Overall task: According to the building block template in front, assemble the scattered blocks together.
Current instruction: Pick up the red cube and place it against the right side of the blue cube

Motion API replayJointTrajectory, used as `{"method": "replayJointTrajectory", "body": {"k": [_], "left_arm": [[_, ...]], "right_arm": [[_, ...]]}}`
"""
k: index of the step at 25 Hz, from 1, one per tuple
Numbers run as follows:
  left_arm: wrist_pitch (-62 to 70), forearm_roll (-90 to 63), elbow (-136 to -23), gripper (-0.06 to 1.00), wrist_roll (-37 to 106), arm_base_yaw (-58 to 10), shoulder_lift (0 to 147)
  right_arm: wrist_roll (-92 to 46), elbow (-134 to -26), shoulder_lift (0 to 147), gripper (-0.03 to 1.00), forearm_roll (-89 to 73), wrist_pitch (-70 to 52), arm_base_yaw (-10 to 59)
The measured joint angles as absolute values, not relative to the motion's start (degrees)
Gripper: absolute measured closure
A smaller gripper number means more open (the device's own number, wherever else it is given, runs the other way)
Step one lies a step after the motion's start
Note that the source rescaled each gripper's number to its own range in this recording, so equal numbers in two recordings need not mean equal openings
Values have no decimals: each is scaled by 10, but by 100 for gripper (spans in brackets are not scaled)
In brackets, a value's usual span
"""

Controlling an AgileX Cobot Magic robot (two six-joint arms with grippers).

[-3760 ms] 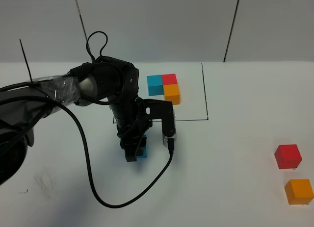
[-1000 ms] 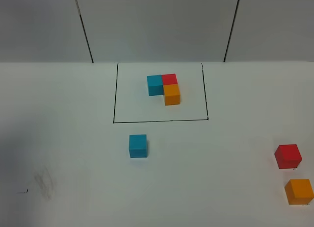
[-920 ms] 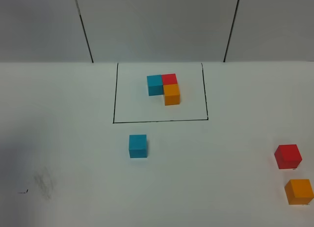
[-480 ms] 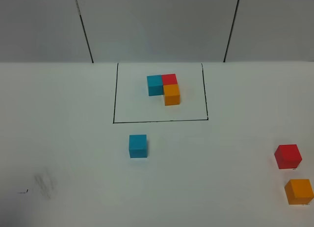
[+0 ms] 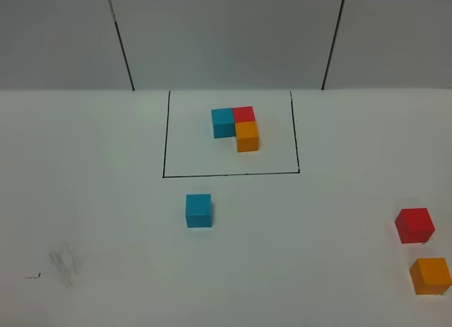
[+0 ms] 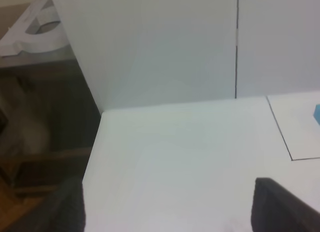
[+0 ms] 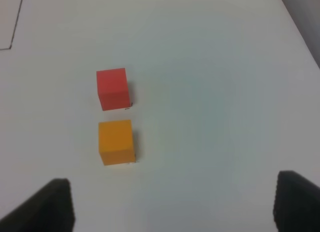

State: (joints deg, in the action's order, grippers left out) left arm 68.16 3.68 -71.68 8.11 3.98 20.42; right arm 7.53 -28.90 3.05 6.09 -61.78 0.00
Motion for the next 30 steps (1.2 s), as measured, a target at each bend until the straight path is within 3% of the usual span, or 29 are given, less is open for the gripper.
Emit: {"method": "replayJointTrajectory", "body": {"k": [15, 30], "left_arm": [[681, -64, -461, -4, 69, 40, -2], [626, -81, -293, -5, 55, 42, -4]], "right_arm": [[75, -289, 30, 31, 61, -618, 0], [75, -289, 30, 31, 61, -618, 0]]}}
